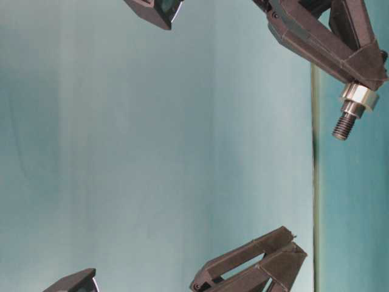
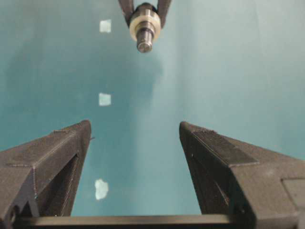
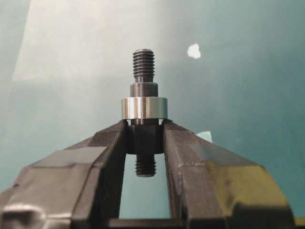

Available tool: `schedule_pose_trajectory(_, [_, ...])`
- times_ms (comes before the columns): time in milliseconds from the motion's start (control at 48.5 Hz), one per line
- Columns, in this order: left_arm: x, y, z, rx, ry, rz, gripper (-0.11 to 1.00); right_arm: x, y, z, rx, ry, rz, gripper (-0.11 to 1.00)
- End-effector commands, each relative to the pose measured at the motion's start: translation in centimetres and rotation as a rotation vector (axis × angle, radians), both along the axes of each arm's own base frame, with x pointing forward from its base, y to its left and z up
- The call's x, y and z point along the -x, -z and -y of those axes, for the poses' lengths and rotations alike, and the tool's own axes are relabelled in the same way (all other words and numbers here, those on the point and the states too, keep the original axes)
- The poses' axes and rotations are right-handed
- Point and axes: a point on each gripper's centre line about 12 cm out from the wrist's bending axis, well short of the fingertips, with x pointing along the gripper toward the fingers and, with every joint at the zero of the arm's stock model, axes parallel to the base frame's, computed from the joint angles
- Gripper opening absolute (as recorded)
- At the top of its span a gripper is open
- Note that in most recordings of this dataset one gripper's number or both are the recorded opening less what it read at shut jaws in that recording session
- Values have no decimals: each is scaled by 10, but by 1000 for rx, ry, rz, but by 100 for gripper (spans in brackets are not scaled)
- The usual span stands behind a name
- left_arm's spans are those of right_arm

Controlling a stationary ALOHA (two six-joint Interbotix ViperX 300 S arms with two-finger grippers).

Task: Insert the washer onto the shaft with both hands.

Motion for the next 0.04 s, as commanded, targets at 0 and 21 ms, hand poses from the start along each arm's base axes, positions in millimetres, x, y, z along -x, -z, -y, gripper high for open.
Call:
schedule_pose_trajectory(0, [-3,-6,1,3,1,21,81,-5,-10,0,-10,4,38,-1])
schedule_pose_trajectory(21, [-3,-6,1,3,1,23,81,-5,-10,0,-10,4,38,-1])
